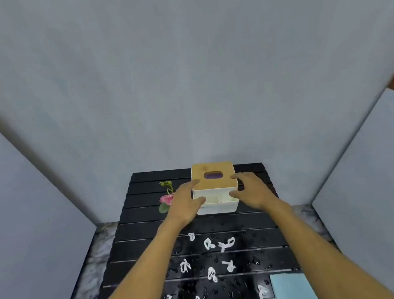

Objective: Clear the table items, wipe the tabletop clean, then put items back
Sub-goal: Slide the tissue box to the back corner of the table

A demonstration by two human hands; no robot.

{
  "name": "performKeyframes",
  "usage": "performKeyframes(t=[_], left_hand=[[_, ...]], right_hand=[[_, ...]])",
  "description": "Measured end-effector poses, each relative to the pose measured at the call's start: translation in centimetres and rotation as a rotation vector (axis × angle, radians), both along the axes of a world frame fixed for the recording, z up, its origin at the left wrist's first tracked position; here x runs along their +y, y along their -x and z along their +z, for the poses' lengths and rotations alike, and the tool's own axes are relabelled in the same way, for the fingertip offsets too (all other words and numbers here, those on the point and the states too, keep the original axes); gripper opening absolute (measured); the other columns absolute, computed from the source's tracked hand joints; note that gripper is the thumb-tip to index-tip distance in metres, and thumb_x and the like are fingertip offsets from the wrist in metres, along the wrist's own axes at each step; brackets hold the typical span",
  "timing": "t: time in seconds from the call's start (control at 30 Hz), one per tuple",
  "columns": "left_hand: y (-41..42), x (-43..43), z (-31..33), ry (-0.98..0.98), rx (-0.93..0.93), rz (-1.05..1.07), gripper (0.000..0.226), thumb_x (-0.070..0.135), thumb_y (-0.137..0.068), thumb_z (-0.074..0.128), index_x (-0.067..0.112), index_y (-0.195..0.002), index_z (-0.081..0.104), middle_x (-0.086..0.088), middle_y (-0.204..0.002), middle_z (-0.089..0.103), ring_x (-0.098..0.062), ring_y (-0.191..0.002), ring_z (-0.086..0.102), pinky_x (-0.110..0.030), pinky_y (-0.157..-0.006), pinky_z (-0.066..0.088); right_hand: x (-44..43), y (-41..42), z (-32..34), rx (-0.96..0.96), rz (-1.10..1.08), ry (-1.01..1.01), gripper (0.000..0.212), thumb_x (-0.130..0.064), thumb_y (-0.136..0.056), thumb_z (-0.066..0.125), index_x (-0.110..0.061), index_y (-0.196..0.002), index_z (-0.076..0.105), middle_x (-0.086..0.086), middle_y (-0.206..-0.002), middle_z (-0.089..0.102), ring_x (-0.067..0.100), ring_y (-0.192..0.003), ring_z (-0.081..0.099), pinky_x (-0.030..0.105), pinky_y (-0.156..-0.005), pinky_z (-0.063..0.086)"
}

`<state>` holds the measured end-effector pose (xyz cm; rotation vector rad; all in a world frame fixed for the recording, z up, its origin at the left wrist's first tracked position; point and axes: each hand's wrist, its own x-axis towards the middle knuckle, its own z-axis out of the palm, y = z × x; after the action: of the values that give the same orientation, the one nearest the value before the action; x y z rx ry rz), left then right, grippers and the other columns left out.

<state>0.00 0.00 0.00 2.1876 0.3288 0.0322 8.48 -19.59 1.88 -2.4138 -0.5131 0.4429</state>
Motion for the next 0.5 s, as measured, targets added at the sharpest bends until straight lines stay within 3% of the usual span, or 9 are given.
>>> performKeyframes(t=[0.13,0.27,0.37,0.5], left_hand=[[-1.0,-0.5,-3.3,-0.003,-0.046,0.050,0.059,0.018,-0.085,0.064,0.020,-0.139,0.041,-0.004,-0.146,0.041,-0.021,-0.134,0.036,-0.036,-0.111,0.029],[-2.3,-1.0,-6.4,-0.005,-0.119,0.074,0.058,0.016,-0.085,0.065,0.019,-0.138,0.042,-0.003,-0.149,0.036,-0.018,-0.138,0.029,-0.025,-0.109,0.020],[-3.3,-1.4,-8.5,-0.063,-0.173,0.109,0.058,0.015,-0.085,0.065,0.018,-0.138,0.043,-0.003,-0.150,0.031,-0.017,-0.139,0.026,-0.018,-0.102,0.016],[-3.7,-1.7,-10.2,-0.130,-0.282,0.172,0.053,0.009,-0.078,0.068,0.017,-0.129,0.053,-0.003,-0.143,0.036,-0.018,-0.133,0.033,-0.016,-0.101,0.022]], right_hand=[[0.3,-0.4,-3.7,-0.015,-0.038,-0.037,0.060,-0.029,-0.084,0.065,-0.025,-0.139,0.043,0.007,-0.150,0.031,0.024,-0.133,0.037,0.036,-0.106,0.034],[0.8,-0.9,-6.9,-0.039,-0.062,-0.110,0.064,-0.027,-0.084,0.067,-0.027,-0.142,0.039,0.009,-0.155,0.020,0.027,-0.139,0.030,0.036,-0.109,0.029],[0.9,-1.7,-9.3,-0.076,-0.072,-0.137,0.064,-0.028,-0.083,0.068,-0.027,-0.141,0.039,0.006,-0.153,0.025,0.024,-0.136,0.034,0.034,-0.109,0.030],[0.4,-2.4,-11.4,-0.123,-0.096,-0.229,0.062,-0.021,-0.081,0.071,-0.026,-0.137,0.046,0.001,-0.145,0.040,0.017,-0.130,0.039,0.029,-0.109,0.031]])
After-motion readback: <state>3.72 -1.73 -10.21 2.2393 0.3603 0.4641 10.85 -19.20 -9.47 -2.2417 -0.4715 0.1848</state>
